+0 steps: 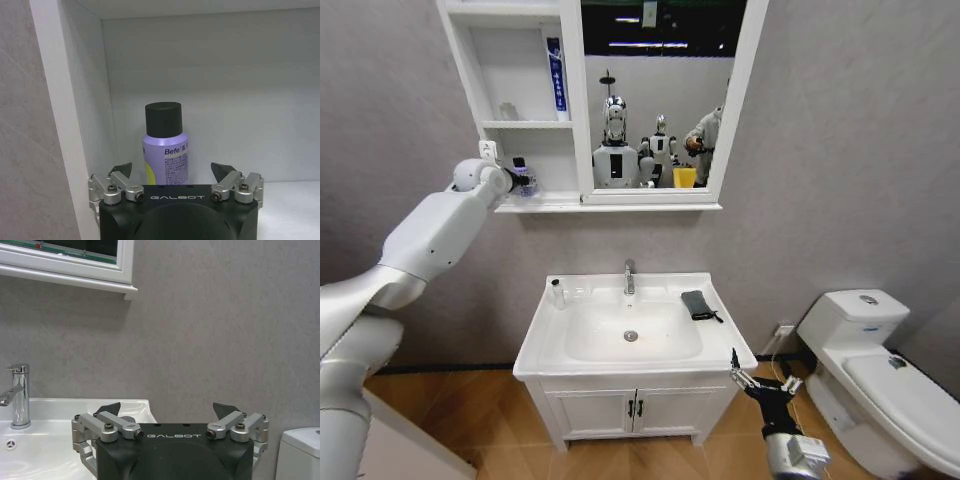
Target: Move facial cleanser and shampoo from washbasin to cabinet, then wipe washbasin with towel.
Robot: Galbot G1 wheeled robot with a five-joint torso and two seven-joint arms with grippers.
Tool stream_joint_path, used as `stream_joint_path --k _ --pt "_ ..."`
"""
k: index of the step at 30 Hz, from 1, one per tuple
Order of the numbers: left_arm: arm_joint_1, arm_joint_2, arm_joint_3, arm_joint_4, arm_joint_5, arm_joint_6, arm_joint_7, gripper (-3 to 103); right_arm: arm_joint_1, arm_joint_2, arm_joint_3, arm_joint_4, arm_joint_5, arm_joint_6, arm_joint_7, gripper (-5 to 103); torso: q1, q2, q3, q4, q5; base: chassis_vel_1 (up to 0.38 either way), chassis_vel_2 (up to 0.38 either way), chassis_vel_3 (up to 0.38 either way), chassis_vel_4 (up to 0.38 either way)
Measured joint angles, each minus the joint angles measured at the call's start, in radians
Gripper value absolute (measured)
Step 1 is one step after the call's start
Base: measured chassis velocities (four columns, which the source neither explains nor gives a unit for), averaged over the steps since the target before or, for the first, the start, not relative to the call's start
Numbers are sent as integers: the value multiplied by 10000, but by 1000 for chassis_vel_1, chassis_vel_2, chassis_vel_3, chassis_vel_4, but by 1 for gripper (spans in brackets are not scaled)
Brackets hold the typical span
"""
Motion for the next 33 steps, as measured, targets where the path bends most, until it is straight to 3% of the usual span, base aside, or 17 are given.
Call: stream_joint_path --k 1,2,3,5,6,7,10,12,14,17,19,21,23,25,26,28,33 --pt "0 0 0 0 0 0 0 90 0 0 0 0 0 0 0 100 0 0 0 0 0 0 0 0 0" --pt "426 493 -358 -877 -239 17 -142 95 -16 16 1 36 -9 4 0 100 1 0 0 -1 -4 0 0 0 0" --pt "872 982 -754 -1721 -540 68 -409 98 -29 18 12 44 -10 5 4 100 1 0 0 16 -6 0 0 0 0" --pt "1157 1249 -1021 -2260 -705 95 -496 100 -29 17 14 51 -11 7 4 100 0 0 0 28 -6 0 0 0 0" --pt "1629 1608 -1458 -2934 -851 101 -643 100 -35 10 13 58 -18 8 5 100 -1 0 -1 29 -5 0 0 0 0" --pt "2289 2006 -2022 -3699 -1027 120 -757 100 -41 -2 -4 67 -32 7 6 100 -3 1 -1 46 -9 0 0 0 0" --pt "3450 2581 -2812 -4764 -1212 132 -825 100 -52 -9 -74 93 -71 4 4 100 -4 2 -2 42 -13 0 0 0 0" --pt "4702 3121 -3593 -5838 -1305 65 -780 100 -86 -7 -158 117 -128 -1 -4 100 -4 1 -2 25 -11 0 0 0 0" --pt "4893 3191 -3721 -5998 -1319 43 -777 100 -96 -5 -167 122 -134 -1 -5 100 -4 1 -2 24 -8 0 0 0 0" --pt "6788 3748 -4737 -7398 -1400 -479 -660 100 -186 51 -197 142 -198 18 -11 100 -3 2 -1 16 -2 0 0 0 0" --pt "7286 3841 -4964 -7662 -1354 -647 -639 100 -198 69 -197 149 -211 37 -11 100 -3 1 -1 17 -3 0 0 0 0" --pt "8932 3961 -5682 -8445 -843 -1303 -393 100 -255 167 -191 183 -257 133 -12 100 -3 1 0 24 -4 0 0 0 0" --pt "9283 3936 -5713 -8615 -598 -1556 -322 100 -288 206 -175 192 -269 163 -11 100 -3 2 -1 25 -4 0 0 0 0" --pt "10086 3597 -5553 -8830 636 -2422 -74 100 -418 402 -76 198 -372 360 74 100 -4 2 -1 15 -2 0 0 0 0" --pt "10086 3597 -5553 -8830 636 -2422 -74 100 -418 402 -76 198 -372 360 74 100 -4 2 -1 15 -2 0 0 0 0" --pt "11011 3189 -5393 -8799 2045 -3229 65 100 -384 440 -39 163 -401 407 139 100 -2 1 0 12 -4 0 0 0 0" --pt "12165 2524 -5079 -8322 3272 -4071 -129 100 -239 388 -36 36 -398 403 198 100 -1 1 1 21 -5 0 0 0 0"
